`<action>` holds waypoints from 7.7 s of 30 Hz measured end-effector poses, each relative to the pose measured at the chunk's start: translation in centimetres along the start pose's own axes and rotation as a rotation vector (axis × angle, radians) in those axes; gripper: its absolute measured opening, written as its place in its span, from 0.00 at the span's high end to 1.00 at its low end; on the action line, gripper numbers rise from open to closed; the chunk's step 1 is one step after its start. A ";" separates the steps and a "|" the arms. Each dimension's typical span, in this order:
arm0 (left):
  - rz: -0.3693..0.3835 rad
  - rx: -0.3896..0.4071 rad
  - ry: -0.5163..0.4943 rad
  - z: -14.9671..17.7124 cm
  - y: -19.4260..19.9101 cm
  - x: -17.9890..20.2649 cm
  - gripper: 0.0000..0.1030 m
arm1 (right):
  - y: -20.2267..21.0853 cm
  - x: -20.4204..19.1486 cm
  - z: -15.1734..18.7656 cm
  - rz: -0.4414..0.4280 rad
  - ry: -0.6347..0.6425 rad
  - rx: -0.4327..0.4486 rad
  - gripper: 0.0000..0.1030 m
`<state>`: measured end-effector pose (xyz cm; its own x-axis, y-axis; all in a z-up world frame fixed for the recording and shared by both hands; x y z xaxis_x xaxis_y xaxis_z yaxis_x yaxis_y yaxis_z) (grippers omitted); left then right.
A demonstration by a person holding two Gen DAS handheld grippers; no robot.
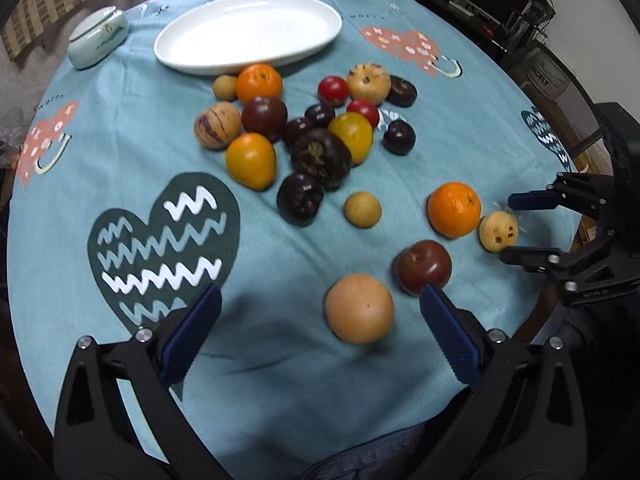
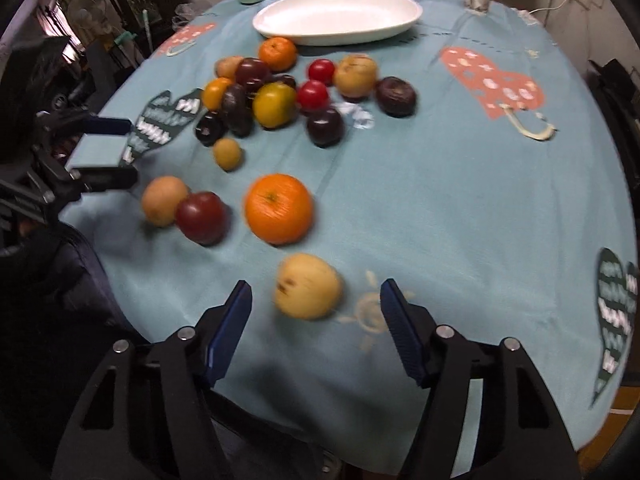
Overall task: Organize fruits
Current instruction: 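Grasp the tan round fruit with the left tool while the right tool grasps a red plum, then carry both fruits to the white plate and release them there, then grasp a dark plum with the left tool while the right tool grasps an orange, then lower both fruits onto the white plate and open both tools, then pull both tools back from the plate toward the fruit cluster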
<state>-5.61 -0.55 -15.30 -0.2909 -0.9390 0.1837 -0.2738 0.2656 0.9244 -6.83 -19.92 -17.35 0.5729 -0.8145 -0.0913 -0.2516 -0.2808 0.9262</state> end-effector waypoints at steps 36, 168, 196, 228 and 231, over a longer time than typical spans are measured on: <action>-0.039 0.067 0.104 -8.4 0.1 -2.7 0.42 | -3.1 2.7 -14.9 0.040 0.027 0.073 0.62; -0.100 0.217 -0.023 -3.8 -5.5 -1.8 0.57 | -2.0 0.6 -7.6 -0.104 0.159 0.251 0.56; -0.200 0.474 0.184 -23.3 -0.1 -4.7 0.66 | 4.2 9.2 -25.5 -0.027 0.004 0.514 0.56; -0.167 0.693 0.380 -22.2 5.8 -5.5 0.21 | 16.0 8.9 -26.1 0.181 -0.154 1.028 0.01; -0.168 0.742 0.374 -21.0 7.4 -3.6 0.18 | 16.7 9.6 -25.5 0.046 -0.231 0.978 0.01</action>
<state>12.62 0.17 -2.08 0.0937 -0.9546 0.2829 -0.8549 0.0685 0.5142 14.33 -19.46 6.56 0.4069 -0.8846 -0.2278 -0.8593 -0.4552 0.2330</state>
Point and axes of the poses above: each gripper's, at about its wrist camera, not at the fingertips, and y roughly against the way its jaws point, x to its right, z to its underside, the point moved 6 cm from there along -y, roughly the way its jaws point, and after that the axes turned 8 degrees about y, right-handed, at the moved point
